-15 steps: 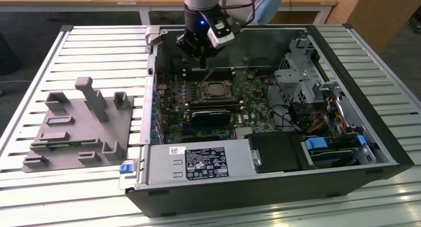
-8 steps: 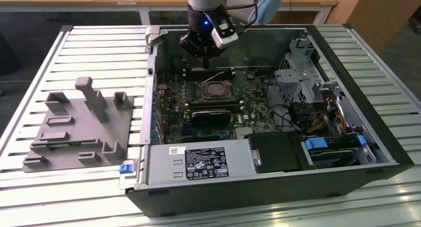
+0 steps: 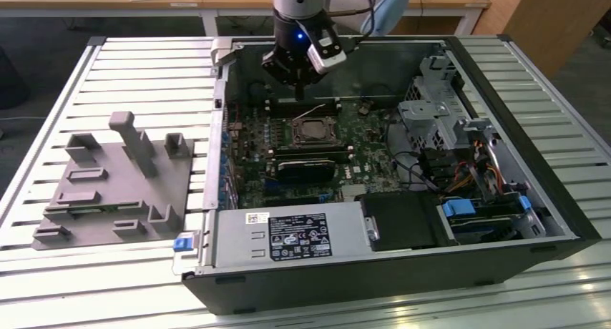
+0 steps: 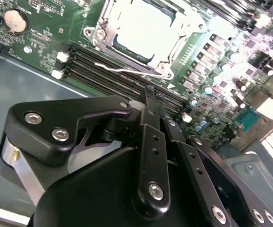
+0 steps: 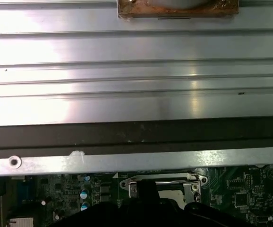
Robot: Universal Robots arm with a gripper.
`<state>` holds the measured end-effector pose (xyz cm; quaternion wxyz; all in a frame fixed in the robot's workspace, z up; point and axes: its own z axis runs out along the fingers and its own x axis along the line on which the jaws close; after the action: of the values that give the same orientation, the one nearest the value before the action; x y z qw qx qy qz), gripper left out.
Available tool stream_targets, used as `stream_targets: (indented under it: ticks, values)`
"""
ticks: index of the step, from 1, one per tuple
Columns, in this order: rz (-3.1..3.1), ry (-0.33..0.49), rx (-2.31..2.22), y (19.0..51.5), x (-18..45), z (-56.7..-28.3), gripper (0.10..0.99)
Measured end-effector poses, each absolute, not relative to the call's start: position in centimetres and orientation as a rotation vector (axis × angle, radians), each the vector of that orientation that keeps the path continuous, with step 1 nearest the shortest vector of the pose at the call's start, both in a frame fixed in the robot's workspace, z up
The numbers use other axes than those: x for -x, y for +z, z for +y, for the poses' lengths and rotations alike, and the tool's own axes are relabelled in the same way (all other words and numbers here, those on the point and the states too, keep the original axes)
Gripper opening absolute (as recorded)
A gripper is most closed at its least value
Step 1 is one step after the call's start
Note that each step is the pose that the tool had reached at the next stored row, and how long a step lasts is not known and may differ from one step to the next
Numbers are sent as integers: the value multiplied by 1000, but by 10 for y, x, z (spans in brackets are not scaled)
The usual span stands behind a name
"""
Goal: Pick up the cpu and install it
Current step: 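Install the first cpu locking lever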
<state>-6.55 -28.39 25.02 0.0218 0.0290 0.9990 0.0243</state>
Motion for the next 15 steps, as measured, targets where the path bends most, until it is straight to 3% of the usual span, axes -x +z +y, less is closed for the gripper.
stream_targets:
  ticks: [15]
  values:
    - [3097, 73, -53, 231, 50, -283, 106]
